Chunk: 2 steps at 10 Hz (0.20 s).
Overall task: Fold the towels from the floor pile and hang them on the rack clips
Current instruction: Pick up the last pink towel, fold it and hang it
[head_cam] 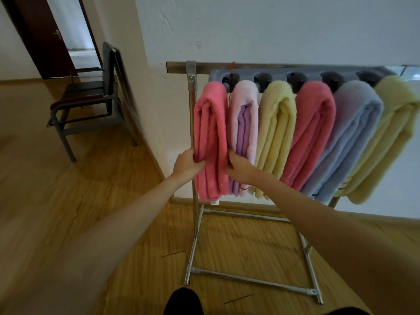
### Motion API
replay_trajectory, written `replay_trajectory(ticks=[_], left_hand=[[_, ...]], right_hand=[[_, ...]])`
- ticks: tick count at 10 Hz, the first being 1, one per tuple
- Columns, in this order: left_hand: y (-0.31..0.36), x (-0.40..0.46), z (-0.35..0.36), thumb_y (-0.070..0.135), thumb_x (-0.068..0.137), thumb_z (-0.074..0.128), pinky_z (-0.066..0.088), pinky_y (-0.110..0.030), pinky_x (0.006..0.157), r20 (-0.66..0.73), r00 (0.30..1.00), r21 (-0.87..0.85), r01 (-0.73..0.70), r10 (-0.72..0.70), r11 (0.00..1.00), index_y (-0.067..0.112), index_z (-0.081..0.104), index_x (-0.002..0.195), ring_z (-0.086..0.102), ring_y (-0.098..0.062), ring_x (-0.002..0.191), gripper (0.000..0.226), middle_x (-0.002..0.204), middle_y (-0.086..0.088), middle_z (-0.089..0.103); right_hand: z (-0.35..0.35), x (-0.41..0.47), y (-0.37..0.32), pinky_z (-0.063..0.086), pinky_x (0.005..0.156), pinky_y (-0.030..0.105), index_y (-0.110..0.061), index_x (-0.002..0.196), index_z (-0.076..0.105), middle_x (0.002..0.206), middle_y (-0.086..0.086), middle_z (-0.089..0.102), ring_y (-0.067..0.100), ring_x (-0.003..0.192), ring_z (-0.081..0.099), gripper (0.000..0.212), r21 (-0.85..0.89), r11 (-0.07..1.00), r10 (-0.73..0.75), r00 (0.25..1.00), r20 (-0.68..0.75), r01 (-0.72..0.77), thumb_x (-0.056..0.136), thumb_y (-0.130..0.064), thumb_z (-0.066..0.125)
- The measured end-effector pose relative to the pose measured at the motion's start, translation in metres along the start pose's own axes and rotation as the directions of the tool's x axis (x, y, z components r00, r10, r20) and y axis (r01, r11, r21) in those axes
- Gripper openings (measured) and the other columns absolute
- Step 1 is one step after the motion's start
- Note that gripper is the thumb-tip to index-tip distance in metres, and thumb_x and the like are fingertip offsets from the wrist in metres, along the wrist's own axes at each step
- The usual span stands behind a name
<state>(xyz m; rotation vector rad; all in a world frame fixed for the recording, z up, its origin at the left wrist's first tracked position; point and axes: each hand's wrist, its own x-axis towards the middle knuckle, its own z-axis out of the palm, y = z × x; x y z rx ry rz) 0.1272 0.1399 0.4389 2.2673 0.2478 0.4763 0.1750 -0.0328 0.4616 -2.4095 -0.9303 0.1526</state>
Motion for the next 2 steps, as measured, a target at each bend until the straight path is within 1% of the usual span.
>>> replay_trajectory(ticks=[1, 2], left_hand=[[0.001, -0.023, 0.002, 0.016, 0.083, 0.067, 0.046, -0.026, 0.084, 0.192, 0.979, -0.119, 0.091, -0.067, 0.989, 0.013, 0.054, 0.126, 0.059, -0.019, 0.107, 0.044, 0.116, -0.002, 0.063], [0.017, -0.049, 0.002, 0.016, 0.082, 0.069, 0.042, -0.028, 0.091, 0.27, 0.961, -0.123, 0.101, -0.065, 0.987, 0.02, 0.04, 0.139, 0.052, -0.015, 0.113, 0.064, 0.125, 0.004, 0.054]], right_hand=[[0.0, -0.018, 0.008, 0.047, 0.091, 0.043, 0.003, 0.126, 0.042, 0.113, 0.021, 0.061, 0.034, 0.102, 0.059, 0.037, -0.002, 0.999, 0.042, 0.994, 0.096, -0.042, 0.091, -0.007, 0.049], [-0.005, -0.047, 0.011, 0.051, 0.085, 0.045, 0.003, 0.116, 0.046, 0.105, 0.02, 0.061, 0.03, 0.094, 0.059, 0.028, 0.021, 0.995, 0.092, 0.983, 0.157, -0.097, 0.092, -0.01, 0.051]])
